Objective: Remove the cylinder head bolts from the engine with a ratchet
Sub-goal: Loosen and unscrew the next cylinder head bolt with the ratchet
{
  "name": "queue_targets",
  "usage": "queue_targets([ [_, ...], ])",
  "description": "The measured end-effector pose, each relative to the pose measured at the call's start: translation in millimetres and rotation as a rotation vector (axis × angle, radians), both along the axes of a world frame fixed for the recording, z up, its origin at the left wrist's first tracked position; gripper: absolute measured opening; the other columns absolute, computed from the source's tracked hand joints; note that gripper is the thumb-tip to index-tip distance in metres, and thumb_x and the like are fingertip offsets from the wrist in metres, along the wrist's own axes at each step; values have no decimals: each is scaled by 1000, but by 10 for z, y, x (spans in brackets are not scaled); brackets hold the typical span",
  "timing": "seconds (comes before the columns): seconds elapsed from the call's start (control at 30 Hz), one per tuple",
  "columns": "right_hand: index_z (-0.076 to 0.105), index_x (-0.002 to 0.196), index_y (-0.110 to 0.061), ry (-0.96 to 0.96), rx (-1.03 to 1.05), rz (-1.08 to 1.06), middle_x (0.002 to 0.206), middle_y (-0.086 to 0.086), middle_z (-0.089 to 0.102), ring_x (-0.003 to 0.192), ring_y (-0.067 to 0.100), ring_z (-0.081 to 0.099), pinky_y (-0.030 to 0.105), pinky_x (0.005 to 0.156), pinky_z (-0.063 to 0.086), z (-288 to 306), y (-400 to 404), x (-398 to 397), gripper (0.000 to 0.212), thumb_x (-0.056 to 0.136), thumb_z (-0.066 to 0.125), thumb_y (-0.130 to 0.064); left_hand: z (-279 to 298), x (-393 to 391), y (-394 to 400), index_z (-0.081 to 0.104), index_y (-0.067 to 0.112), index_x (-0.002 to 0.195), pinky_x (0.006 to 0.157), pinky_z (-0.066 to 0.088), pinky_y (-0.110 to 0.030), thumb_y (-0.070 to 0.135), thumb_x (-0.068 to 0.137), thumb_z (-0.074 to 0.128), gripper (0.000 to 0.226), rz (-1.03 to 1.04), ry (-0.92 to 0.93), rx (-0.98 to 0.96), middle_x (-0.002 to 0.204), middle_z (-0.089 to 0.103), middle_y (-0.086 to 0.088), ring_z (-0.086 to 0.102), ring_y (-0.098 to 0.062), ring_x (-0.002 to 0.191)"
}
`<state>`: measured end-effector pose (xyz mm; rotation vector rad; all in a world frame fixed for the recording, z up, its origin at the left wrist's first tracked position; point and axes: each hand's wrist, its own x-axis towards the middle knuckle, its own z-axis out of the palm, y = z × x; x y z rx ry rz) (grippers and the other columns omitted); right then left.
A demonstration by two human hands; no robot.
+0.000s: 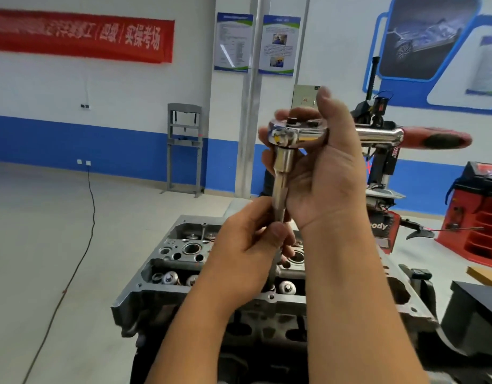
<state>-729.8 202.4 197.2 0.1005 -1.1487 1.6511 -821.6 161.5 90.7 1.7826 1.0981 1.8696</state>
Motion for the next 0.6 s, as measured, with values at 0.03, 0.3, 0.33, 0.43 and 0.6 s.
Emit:
queue_targets([
  [0.03,67,87,-10,10,45,-41,87,10,71,75,30,74,31,53,56,-22,-13,-29,27,95,69,-36,-24,22,0,68,24,106,79,62,-32,15,98,54,19,27,-13,35,96,74,-5,72,-21,87],
  [0.3,61,87,-12,32,327,-340,71,12,67,47,25,59,27,44,40,-139,-107,-130,19,84,80,-11,-41,88,-93,65,12,110,60,47,-33,8,108,49,17,37,-71,26,82,64,-15,52,-39,65],
  [0.33,62,81,-13,24,328,-311,71,14,66,44,24,55,25,43,38,-118,-96,-111,15,84,77,-11,-45,82,-112,64,12,112,59,45,-28,11,110,46,19,31,-41,-8,77,63,-8,51,-32,60],
  [0.43,61,77,-9,-32,260,-70,76,17,67,40,20,43,22,43,30,-38,-48,-29,8,80,63,-15,-53,137,-132,65,9,103,59,42,-8,14,111,41,26,124,26,-66,68,62,18,54,3,58],
  [0.6,63,76,-12,-165,186,218,80,10,69,41,17,44,21,47,24,36,57,44,21,90,54,-26,-35,250,-112,65,15,90,79,57,-39,16,108,49,24,266,-35,-88,80,69,2,68,-16,76],
])
